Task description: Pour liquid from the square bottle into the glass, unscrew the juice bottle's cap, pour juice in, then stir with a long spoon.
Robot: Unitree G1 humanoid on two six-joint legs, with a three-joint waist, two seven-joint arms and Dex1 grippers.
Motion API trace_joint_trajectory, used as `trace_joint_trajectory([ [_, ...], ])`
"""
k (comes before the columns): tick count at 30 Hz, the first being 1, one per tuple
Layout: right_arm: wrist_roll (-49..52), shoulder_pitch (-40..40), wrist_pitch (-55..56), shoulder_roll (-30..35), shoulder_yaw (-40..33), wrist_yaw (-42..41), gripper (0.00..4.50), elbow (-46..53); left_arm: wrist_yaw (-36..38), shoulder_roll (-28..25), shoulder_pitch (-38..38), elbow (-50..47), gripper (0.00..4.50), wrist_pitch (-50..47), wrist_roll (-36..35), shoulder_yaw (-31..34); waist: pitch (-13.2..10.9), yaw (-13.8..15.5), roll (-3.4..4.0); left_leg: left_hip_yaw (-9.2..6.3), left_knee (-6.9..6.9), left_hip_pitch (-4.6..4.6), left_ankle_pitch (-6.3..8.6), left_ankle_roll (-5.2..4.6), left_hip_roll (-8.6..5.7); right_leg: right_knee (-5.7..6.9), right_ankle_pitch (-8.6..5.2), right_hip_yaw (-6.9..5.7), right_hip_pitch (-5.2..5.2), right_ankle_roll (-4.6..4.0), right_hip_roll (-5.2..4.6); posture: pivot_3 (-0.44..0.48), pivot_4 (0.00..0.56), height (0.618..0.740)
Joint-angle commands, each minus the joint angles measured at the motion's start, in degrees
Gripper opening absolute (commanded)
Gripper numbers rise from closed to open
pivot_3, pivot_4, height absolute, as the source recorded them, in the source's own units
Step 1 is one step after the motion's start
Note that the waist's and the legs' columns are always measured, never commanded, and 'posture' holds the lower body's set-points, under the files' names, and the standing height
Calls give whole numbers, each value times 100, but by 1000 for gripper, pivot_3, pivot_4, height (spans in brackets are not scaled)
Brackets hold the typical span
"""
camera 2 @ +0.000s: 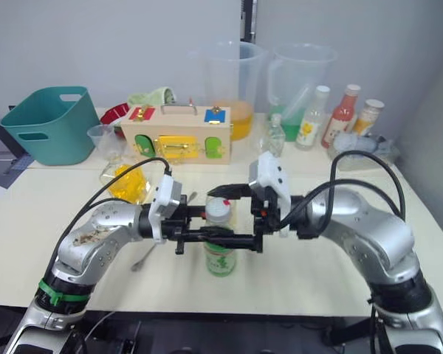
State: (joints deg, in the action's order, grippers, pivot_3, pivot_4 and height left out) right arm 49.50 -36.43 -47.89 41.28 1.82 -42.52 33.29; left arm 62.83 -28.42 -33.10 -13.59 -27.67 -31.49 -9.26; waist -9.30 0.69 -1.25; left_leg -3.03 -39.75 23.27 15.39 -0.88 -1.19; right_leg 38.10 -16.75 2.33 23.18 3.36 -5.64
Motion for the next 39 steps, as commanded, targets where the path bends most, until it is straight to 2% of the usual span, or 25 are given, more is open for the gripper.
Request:
trace_joint_trajectory([
  [1,380,104,-357,-69,-380,637,4481,409,172,83,-31,37,1472,29,0,-183,0,2,0,-1,0,-1,0,0,0,0,0,-1,-2,0,0,0,150,740],
  [4,586,205,-533,-87,-520,943,4481,529,209,125,-78,108,1472,54,29,-205,0,1,0,0,0,-3,1,-2,-1,0,0,-1,-4,0,1,0,150,740],
  [7,701,271,-662,-37,-585,1117,3698,594,243,174,-136,207,1472,92,75,-218,0,4,0,-1,0,-2,1,-2,-3,0,0,-3,-5,0,1,0,150,740],
  [12,774,315,-610,21,-569,1090,1909,606,259,217,-161,275,1472,144,135,-203,0,1,0,0,0,-3,1,-3,-6,-1,0,-4,-7,1,2,0,150,740],
  [13,762,311,-564,46,-536,987,1699,576,249,224,-161,281,1472,149,151,-196,0,0,0,0,0,-3,0,-3,-7,-1,0,-3,-7,1,2,0,150,740],
  [16,594,262,-339,95,-374,547,1689,367,202,234,-145,274,1472,148,183,-171,0,0,0,0,-1,-3,0,-3,-8,-1,0,-4,-8,1,2,0,150,740],
  [20,126,-93,376,-16,173,-841,1689,-341,115,203,-84,110,1472,42,178,-132,0,-24,0,6,-2,-10,1,-4,-11,-4,0,-1,-13,1,5,0,150,740],
  [25,-1267,-1087,2067,-464,1477,-3306,1689,-2025,6,63,105,-233,1472,-167,93,-4,0,-128,0,9,-2,-14,0,-4,-2,-3,0,1,-12,1,16,0,150,740],
  [29,-1779,-1989,3105,-981,1838,-4733,1689,-3507,-102,43,193,-401,1472,-233,93,33,0,-171,0,5,0,-21,-1,-2,5,-1,0,0,-15,1,22,0,150,740],
  [32,-1540,-2907,3567,-988,2407,-4998,1689,-4701,-161,35,306,-503,1472,-221,119,40,0,-202,1,7,3,-24,-4,4,8,5,0,3,-8,0,22,0,150,740],
  [35,-1184,-3264,3817,-706,2900,-4998,1689,-5035,-203,25,419,-562,1472,-163,179,4,0,-194,1,2,7,-30,-6,7,17,10,3,1,-8,-4,19,0,150,740],
  [37,-852,-3374,3684,-476,3038,-4998,2706,-4974,-243,30,452,-584,1472,-145,183,-4,0,-174,1,0,4,-29,-6,9,15,8,3,1,-10,-5,13,0,150,740],
  [39,-561,-3364,3356,-292,2939,-4998,3352,-4862,-276,44,473,-592,1472,-127,185,-22,0,-157,1,2,5,-27,-6,9,15,7,3,2,-8,-5,11,0,150,740],
])
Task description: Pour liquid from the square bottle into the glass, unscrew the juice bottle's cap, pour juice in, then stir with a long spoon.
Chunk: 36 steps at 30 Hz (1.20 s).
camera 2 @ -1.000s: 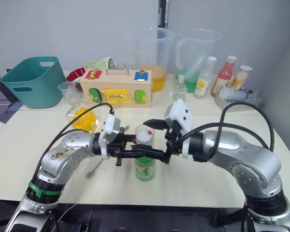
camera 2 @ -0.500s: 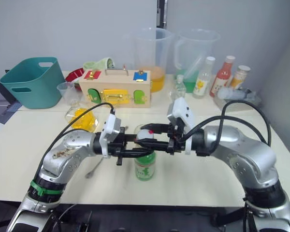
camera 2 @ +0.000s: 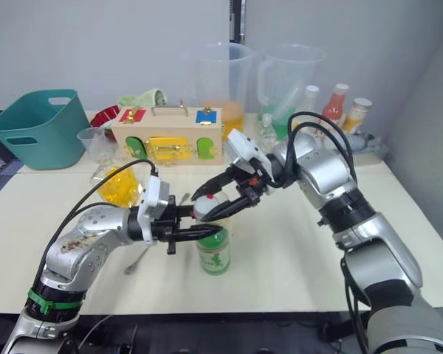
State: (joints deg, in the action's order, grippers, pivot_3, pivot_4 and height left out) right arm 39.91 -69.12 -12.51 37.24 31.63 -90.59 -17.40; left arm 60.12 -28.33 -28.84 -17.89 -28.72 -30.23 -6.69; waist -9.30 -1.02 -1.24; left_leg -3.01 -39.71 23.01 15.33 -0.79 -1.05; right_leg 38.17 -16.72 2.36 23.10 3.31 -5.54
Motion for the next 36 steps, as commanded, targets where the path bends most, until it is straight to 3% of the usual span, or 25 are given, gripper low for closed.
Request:
trace_joint_trajectory([
  [1,510,-60,-342,167,-152,-191,3724,248,-19,42,53,-164,1472,-17,62,-293,0,28,0,-2,1,2,0,0,-1,1,0,-1,1,0,0,0,150,740],
  [4,666,58,-706,302,-419,-191,4471,353,-40,61,70,-174,1472,-9,70,-320,0,76,0,-8,-1,19,1,-1,-4,0,0,-4,12,0,-5,0,150,740],
  [9,664,1124,-1331,627,-1689,1047,4471,1523,18,117,33,-62,1472,62,75,-367,0,170,0,-11,1,27,9,-11,-12,-9,1,-9,13,3,-14,0,150,740],
  [13,679,2195,-2170,815,-2568,2783,4471,3038,73,122,12,33,1472,114,55,-385,0,173,0,-3,2,38,10,-12,-13,-8,2,-4,23,4,-17,0,150,740],
  [19,1670,3213,-3669,772,-3563,4946,4471,4752,85,193,17,93,1472,67,-6,-423,0,181,0,-4,-2,28,9,-13,-13,-12,2,-3,8,4,-16,0,150,740],
  [24,2597,3622,-4250,670,-3962,6311,4471,5624,135,260,-69,256,1472,99,23,-449,0,179,0,-2,-3,26,11,-16,-14,-12,2,-3,4,4,-15,0,150,740],
  [31,2979,3755,-4446,776,-3902,7208,4471,5960,237,300,-176,391,1472,120,35,-468,0,179,0,-2,-5,23,10,-18,-17,-12,2,-6,-3,6,-14,0,150,740],
  [36,3032,3749,-4428,693,-3811,7562,2967,5947,316,274,-234,462,1472,100,31,-442,0,175,0,-2,-5,22,10,-18,-18,-13,2,-7,-4,6,-12,0,150,740],
])
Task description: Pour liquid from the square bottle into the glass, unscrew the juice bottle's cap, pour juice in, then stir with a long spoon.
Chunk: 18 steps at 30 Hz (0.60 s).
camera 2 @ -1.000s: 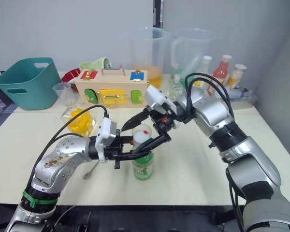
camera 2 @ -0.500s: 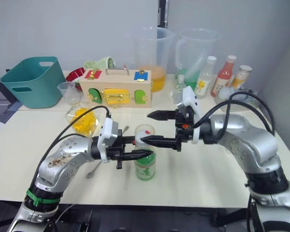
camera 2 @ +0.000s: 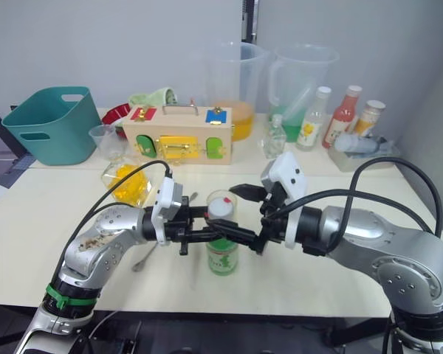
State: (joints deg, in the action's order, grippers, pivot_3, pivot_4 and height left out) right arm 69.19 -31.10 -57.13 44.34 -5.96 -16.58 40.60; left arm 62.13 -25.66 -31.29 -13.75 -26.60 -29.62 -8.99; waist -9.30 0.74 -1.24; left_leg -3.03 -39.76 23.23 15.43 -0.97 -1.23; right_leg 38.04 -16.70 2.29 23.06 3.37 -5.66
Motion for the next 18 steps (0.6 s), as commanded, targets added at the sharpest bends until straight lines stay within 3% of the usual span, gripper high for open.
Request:
trace_joint_trajectory([
  [1,90,-67,40,-22,-19,189,2670,147,116,1,5,49,1472,-109,-26,-205,0,-3,0,0,0,0,0,0,0,0,0,0,0,0,0,0,150,740],
  [4,-5,-121,29,61,87,123,1735,158,109,-7,-6,44,1472,-103,-14,-190,0,-2,0,0,-1,-2,0,0,0,0,0,0,-2,0,1,0,150,740],
  [9,-295,-241,124,142,317,-396,1637,41,31,-17,-1,18,1472,-92,21,-148,0,-7,0,1,-2,-5,0,0,1,-1,0,0,-4,0,3,0,150,740],
  [13,-983,-477,708,329,826,-2043,1637,-324,-58,-25,5,-49,1472,-114,24,-132,0,-12,0,4,-4,-8,0,-1,-5,-3,0,0,-8,1,5,0,150,740],
  [18,-2346,-986,2338,294,1590,-4973,1637,-2205,-26,-137,39,-176,1472,-158,1,-132,0,-32,0,8,-2,-29,2,-4,-2,-13,-1,0,-33,1,12,0,150,740],
])
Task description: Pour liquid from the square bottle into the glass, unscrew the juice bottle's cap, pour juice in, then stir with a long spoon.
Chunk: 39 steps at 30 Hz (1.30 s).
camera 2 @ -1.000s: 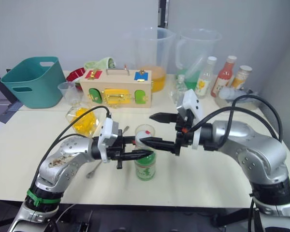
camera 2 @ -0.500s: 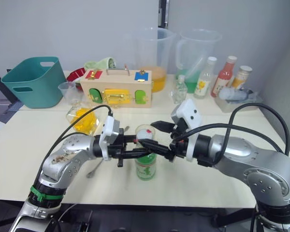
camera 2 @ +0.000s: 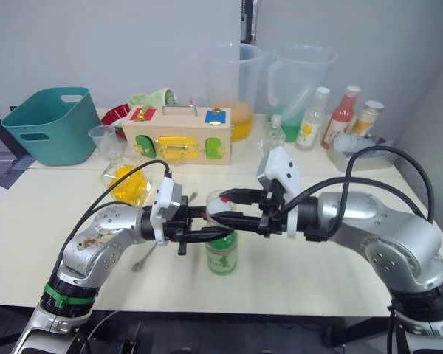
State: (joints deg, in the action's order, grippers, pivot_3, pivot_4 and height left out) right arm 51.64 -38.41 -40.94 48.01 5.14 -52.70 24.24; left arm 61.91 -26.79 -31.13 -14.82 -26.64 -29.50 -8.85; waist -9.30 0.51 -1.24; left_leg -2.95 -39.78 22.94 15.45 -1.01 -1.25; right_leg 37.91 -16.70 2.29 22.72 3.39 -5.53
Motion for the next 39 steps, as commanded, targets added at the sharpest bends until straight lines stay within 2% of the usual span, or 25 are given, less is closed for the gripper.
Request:
trace_joint_trajectory([
  [1,-724,-388,887,-158,556,-1658,1637,-852,14,-42,19,-73,1472,-155,-9,-155,0,-13,0,1,0,-14,3,-4,4,-1,0,0,-12,0,2,0,150,740],
  [6,-1318,-1715,2082,-659,1272,-3808,1637,-2604,96,-135,-17,-170,1472,-181,-29,-207,-1,-98,1,4,8,-29,3,-3,11,-28,0,2,-33,0,10,0,150,740],
  [9,-1220,-2441,2528,-581,2014,-3980,1637,-3275,124,-170,-3,-212,1472,-201,-64,-211,-1,-118,2,-8,11,-31,3,-3,19,-15,0,-2,-28,0,10,0,150,740],
  [12,-1064,-2883,2768,-539,2416,-3980,1637,-3617,132,-182,17,-265,1472,-246,-90,-207,-1,-128,2,-6,15,-28,3,-1,19,2,0,0,-9,-1,2,0,150,740],
  [14,-915,-3046,2775,-457,2484,-3980,2661,-3652,118,-170,29,-276,1472,-263,-86,-199,-1,-123,2,-8,14,-16,3,0,19,3,0,0,2,-1,0,0,150,740],
  [16,-830,-3134,2714,-432,2390,-3980,3234,-3689,102,-151,34,-269,1472,-272,-83,-196,-1,-120,2,-7,11,3,1,4,16,9,1,2,25,-1,-4,0,150,740],
  [17,-813,-3133,2661,-409,2274,-3980,3693,-3655,93,-138,34,-260,1472,-273,-78,-197,-1,-116,2,-8,7,16,0,6,16,13,1,2,37,-1,-5,0,150,740],
  [20,-764,-2960,2321,-257,1833,-3980,4452,-3332,59,-90,22,-211,1472,-253,-61,-196,-1,-81,2,-10,6,30,-3,9,12,14,1,1,48,-2,-8,0,150,740],
  [21,-781,-2864,2200,-222,1672,-3980,4452,-3206,47,-73,22,-194,1472,-230,-43,-188,-1,-59,2,-11,6,35,-2,9,9,14,1,0,49,-2,-11,0,150,740],
  [23,-712,-2536,1908,-162,1238,-3510,4452,-2697,18,-22,-3,-105,1472,-139,17,-166,-1,-37,2,-12,5,36,0,6,8,13,1,0,49,-1,-12,0,150,740],
  [28,-345,-1308,916,-179,47,-1355,4452,-936,86,38,-119,158,1472,0,75,-186,-1,25,1,-11,4,38,1,4,8,13,1,1,50,-1,-15,0,150,740],
  [35,284,205,-383,-360,-972,1266,4452,1007,239,74,-40,305,1472,182,46,-206,-1,41,1,-10,4,36,-1,7,3,13,1,2,44,0,-18,0,150,740],
  [39,1002,647,-1048,-441,-1193,2449,4452,1653,269,157,-87,420,1472,197,26,-248,-1,24,1,-8,2,34,-1,5,2,13,1,3,42,0,-17,0,150,740],
])
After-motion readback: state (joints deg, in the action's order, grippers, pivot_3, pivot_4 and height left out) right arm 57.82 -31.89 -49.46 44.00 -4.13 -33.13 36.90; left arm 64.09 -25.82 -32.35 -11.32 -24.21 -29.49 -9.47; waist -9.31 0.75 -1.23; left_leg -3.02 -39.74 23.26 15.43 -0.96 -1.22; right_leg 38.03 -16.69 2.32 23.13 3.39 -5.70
